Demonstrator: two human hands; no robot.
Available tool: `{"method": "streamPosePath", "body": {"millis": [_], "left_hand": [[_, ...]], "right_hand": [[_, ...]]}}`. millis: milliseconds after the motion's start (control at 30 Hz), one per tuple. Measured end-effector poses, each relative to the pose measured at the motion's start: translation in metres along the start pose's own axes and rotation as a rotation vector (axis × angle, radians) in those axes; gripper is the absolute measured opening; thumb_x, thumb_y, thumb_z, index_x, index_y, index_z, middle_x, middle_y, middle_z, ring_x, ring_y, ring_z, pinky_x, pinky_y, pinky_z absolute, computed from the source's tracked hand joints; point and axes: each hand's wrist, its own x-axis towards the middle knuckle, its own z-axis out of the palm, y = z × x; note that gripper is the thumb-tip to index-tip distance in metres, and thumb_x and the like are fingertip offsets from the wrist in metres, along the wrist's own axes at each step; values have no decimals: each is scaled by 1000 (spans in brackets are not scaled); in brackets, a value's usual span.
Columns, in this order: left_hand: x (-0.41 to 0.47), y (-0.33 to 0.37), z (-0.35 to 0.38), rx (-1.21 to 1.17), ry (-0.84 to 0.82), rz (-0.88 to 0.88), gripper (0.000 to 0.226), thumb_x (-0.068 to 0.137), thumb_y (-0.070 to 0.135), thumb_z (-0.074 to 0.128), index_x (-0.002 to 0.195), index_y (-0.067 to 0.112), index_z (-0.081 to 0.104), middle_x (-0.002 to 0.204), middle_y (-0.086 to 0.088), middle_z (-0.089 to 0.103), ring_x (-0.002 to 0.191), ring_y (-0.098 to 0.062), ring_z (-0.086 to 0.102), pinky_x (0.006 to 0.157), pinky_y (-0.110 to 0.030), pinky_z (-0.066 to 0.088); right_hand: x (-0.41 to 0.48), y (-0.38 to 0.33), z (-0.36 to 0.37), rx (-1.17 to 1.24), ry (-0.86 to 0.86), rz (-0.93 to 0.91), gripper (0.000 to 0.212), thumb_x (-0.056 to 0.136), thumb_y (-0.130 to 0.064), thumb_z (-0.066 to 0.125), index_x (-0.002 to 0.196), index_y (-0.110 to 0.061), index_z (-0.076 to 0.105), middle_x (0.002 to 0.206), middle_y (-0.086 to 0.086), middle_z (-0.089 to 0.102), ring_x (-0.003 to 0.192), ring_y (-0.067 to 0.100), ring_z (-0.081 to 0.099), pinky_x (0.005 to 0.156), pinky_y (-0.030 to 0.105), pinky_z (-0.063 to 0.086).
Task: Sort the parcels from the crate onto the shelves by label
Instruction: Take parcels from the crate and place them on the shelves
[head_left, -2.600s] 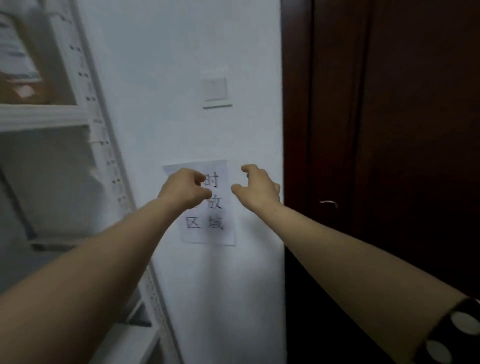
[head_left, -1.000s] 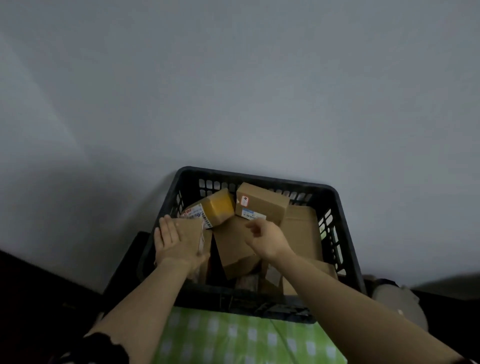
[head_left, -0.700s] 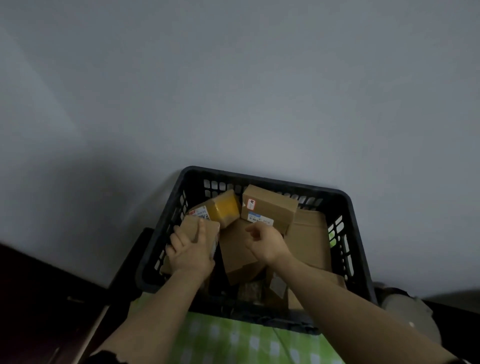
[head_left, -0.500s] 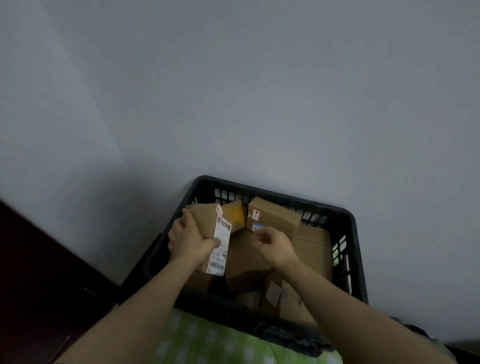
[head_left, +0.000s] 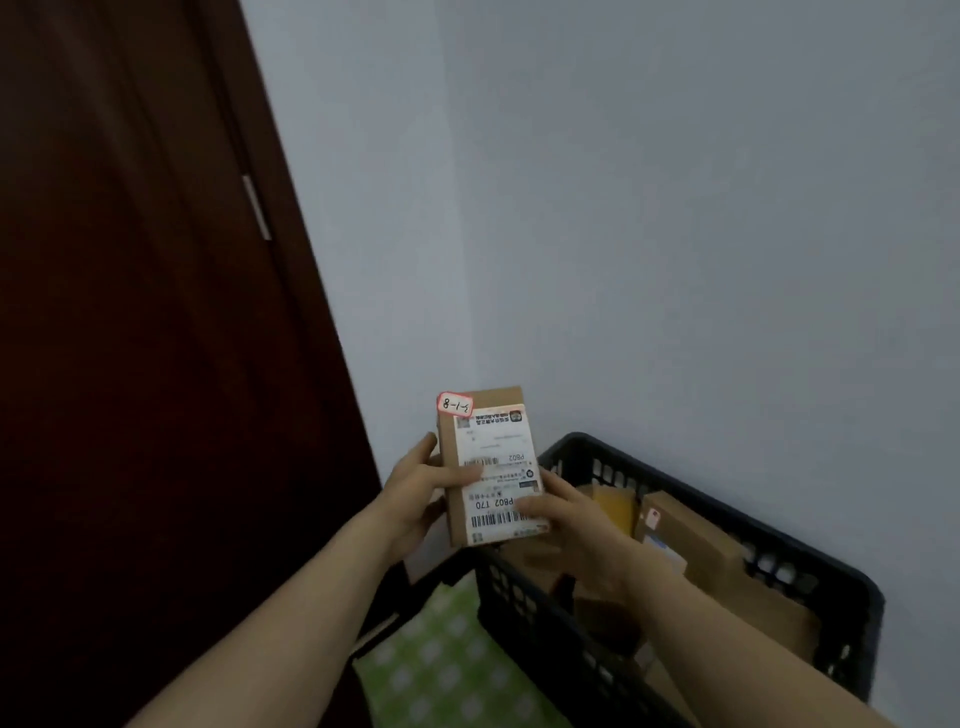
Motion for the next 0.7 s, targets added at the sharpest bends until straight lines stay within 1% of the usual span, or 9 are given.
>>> {"method": "streamPosePath", "body": {"millis": [67, 133, 167, 233, 333, 400, 500, 633, 700], "left_hand": [[-18, 11, -20, -4, 15, 29, 55, 69, -3, 72, 120, 12, 57, 114, -13, 67, 105, -31, 64, 98, -51, 46], [-35, 23, -43, 37, 59, 63, 80, 57, 6, 77, 132, 12, 50, 121, -10, 66, 116, -29, 59, 108, -51, 37], [-43, 30, -56, 74, 118, 76, 99, 53, 10, 78, 143, 13, 38, 133, -10, 58, 125, -27, 51, 112, -47, 32], [-62, 47, -80, 301, 282, 93, 125, 55, 18, 84, 153, 21, 7, 157, -8, 19, 143, -25, 21, 119, -43, 16], [-89, 69, -116, 774, 328, 141, 118, 69, 16, 81, 153, 31, -2, 159, 2, -10, 146, -23, -6, 118, -44, 6], [-105, 81, -135, 949, 133, 30, 110, 71, 18, 79, 152, 31, 7, 159, 2, 0, 146, -24, 3, 120, -44, 11], [-130, 89, -160, 1087, -46, -205, 109, 71, 19, 80, 152, 31, 8, 149, 1, 27, 133, -19, 32, 110, -31, 32], [-158, 94, -191, 1066, 41, -215, 109, 69, 19, 81, 151, 35, 11, 146, 2, 34, 131, -19, 36, 104, -29, 34], [-174, 95, -211, 950, 122, -177, 104, 68, 20, 82, 151, 33, 19, 143, 2, 39, 127, -17, 41, 103, -29, 37]], "right_hand": [[2, -6, 26, 8, -68, -52, 53, 76, -8, 74, 123, -26, 58, 109, 9, 70, 102, 29, 66, 84, 42, 55], [5, -15, 49, -45, -86, -95, 64, 65, -11, 75, 125, -27, 59, 109, 10, 71, 101, 30, 66, 82, 43, 51], [7, -21, 58, -106, -86, -115, 70, 61, -13, 76, 127, -28, 57, 109, 10, 70, 100, 29, 66, 79, 39, 51], [10, -37, 78, -343, -78, -151, 80, 60, -15, 79, 134, -28, 52, 115, 6, 67, 103, 24, 64, 80, 30, 49], [19, -60, 117, -828, -148, -236, 80, 65, -18, 81, 137, -32, 49, 128, 1, 52, 108, 14, 56, 79, 15, 49], [22, -70, 150, -1049, -207, -282, 86, 56, -32, 83, 134, -41, 49, 129, 3, 42, 110, 17, 51, 90, 22, 50], [17, -83, 200, -1170, -314, -338, 86, 61, -25, 82, 133, -50, 43, 126, -1, 32, 117, 20, 40, 99, 32, 46], [3, -89, 249, -1160, -487, -444, 89, 67, -10, 77, 137, -46, 36, 135, -2, 29, 124, 20, 36, 100, 30, 41], [2, -84, 265, -998, -439, -510, 93, 67, -14, 76, 141, -45, 31, 144, -4, 24, 130, 18, 30, 99, 28, 33]]}}
